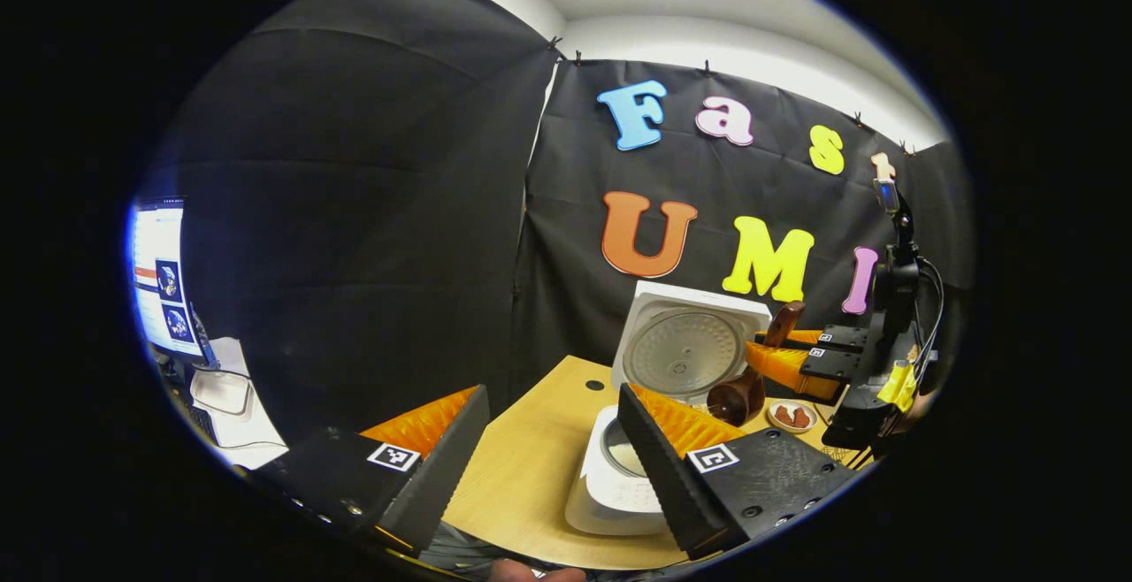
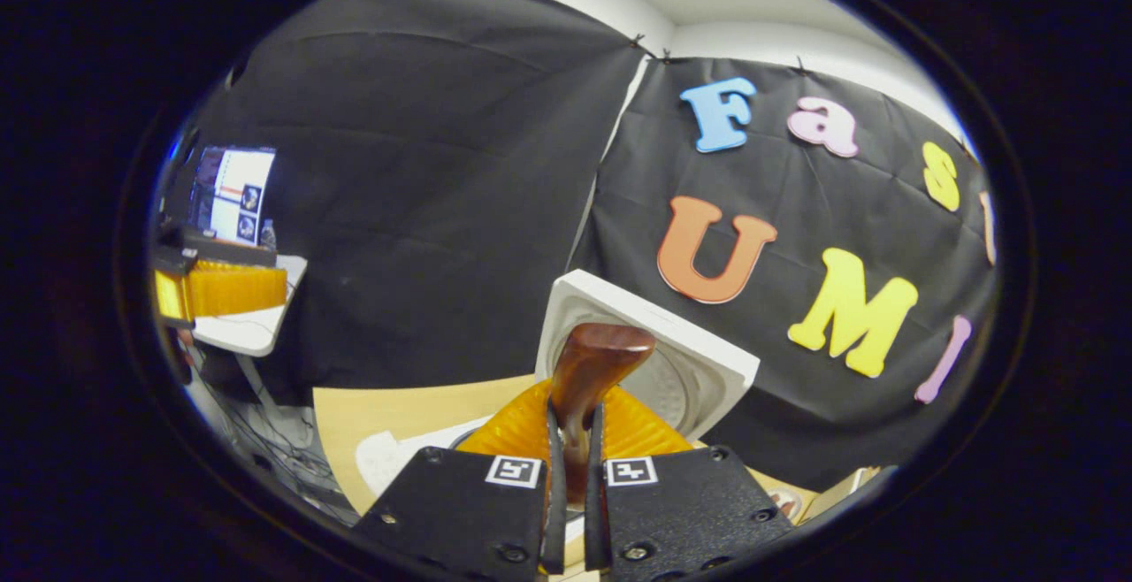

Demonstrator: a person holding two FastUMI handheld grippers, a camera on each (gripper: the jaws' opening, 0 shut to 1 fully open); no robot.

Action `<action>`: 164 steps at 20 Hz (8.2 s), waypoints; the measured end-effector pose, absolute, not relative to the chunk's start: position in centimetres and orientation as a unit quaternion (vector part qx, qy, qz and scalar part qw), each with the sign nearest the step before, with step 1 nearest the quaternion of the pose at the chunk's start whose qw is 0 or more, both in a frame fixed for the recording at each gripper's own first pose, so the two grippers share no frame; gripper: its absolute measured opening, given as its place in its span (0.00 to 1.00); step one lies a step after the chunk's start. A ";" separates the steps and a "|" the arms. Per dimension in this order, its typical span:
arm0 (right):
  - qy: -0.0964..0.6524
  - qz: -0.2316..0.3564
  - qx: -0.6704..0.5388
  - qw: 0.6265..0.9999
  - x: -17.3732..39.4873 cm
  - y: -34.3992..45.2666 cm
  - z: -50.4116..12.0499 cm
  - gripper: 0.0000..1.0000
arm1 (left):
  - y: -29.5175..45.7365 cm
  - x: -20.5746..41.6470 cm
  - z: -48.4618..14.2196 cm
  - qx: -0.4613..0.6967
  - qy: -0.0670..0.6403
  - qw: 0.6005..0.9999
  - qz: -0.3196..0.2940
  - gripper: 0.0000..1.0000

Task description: Close the left gripper, press the button to open the rice cooker; take a wooden spoon from the chopstick holder with the right hand, scoop a spoonful of rice and pour it into the rice cooker, then put the wooden spoon back into the chopstick holder.

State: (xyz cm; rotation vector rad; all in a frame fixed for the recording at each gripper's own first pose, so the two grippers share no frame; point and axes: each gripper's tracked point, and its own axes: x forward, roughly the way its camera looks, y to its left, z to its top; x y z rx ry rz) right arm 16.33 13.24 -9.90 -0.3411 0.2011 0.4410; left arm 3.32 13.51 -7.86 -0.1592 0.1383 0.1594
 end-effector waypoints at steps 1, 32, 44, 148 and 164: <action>0.101 0.209 -0.137 0.963 16.1 12.1 -9.0 0.13 | 12.9 3.4 -7.8 -0.078 0.069 0.992 0.076 0.94; 0.198 -0.159 0.174 0.952 8.9 -37.8 -22.4 0.13 | -9.9 10.9 -4.7 -0.033 0.107 0.993 -0.045 0.94; 0.230 -0.149 0.141 0.951 10.5 -37.8 -30.4 0.19 | -8.6 14.0 -2.1 -0.015 0.106 0.994 -0.031 0.95; 0.190 -0.100 0.040 0.976 -1.6 -16.6 -14.0 1.00 | 0.4 11.6 -24.3 0.020 0.298 0.952 -0.065 0.98; 0.182 -0.093 0.045 0.978 0.0 -15.9 -12.6 0.96 | 0.1 11.4 -24.8 0.017 0.286 0.956 -0.062 0.96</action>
